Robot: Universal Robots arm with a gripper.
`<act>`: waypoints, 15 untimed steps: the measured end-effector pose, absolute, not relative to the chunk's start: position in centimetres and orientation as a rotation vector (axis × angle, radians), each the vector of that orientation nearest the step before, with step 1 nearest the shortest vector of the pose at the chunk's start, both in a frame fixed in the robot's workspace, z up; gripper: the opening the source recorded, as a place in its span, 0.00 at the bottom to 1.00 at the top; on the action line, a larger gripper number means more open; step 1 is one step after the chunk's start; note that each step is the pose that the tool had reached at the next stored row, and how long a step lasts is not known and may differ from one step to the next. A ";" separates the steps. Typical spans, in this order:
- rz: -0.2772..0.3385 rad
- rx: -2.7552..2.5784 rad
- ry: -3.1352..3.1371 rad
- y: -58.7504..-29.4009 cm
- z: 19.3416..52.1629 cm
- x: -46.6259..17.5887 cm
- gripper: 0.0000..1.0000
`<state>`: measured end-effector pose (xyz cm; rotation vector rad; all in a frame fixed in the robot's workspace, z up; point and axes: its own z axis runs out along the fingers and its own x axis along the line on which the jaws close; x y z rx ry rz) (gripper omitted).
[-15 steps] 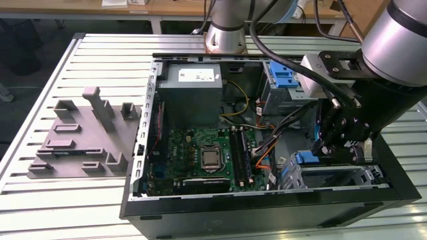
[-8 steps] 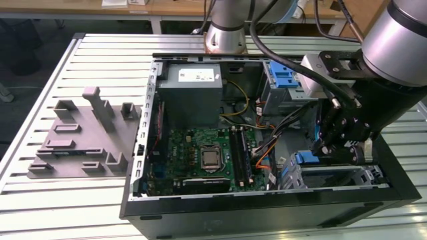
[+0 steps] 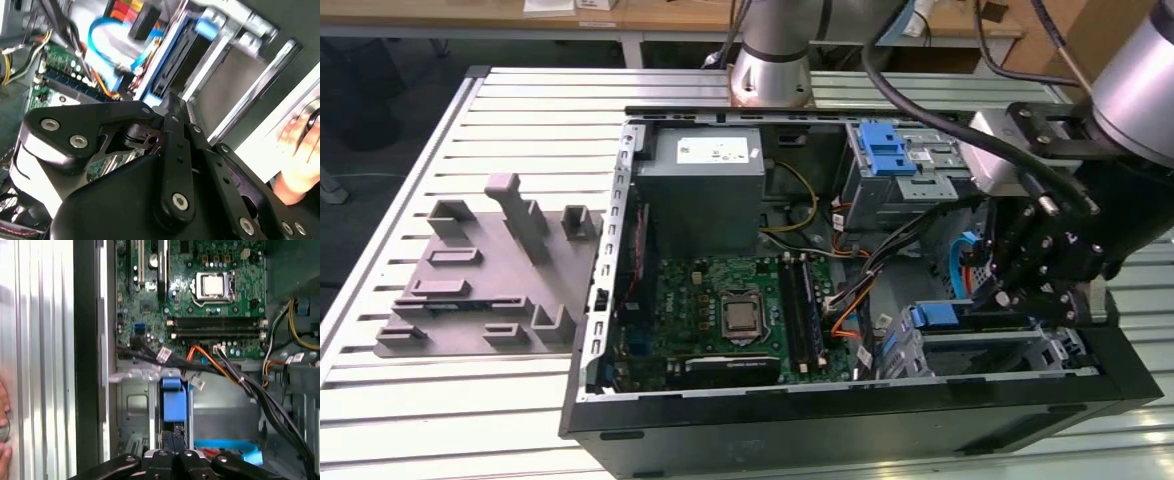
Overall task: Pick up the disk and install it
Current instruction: 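Insert the first disk wire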
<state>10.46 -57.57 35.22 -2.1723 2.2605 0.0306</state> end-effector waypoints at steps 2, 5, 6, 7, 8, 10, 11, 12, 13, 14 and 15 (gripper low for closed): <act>0.031 -2.172 2.261 -57.6 35.2 11.3 0.11; 0.031 -2.172 2.260 -57.5 35.2 12.4 0.11; 0.031 -2.173 2.261 -57.4 35.4 12.5 0.11; 0.031 -2.172 2.261 -57.3 35.6 12.5 0.11; 0.031 -2.172 2.261 -57.2 35.9 12.5 0.11; 0.031 -2.172 2.261 -56.9 36.3 12.5 0.11; 0.031 -2.172 2.261 -56.7 36.5 12.5 0.11; 0.030 -2.172 2.260 -56.5 36.6 12.5 0.11; 0.030 -2.172 2.260 -56.2 36.6 12.6 0.11; 0.030 -2.172 2.260 -56.0 36.6 12.7 0.11; 0.030 -2.172 2.260 -55.9 36.6 12.8 0.11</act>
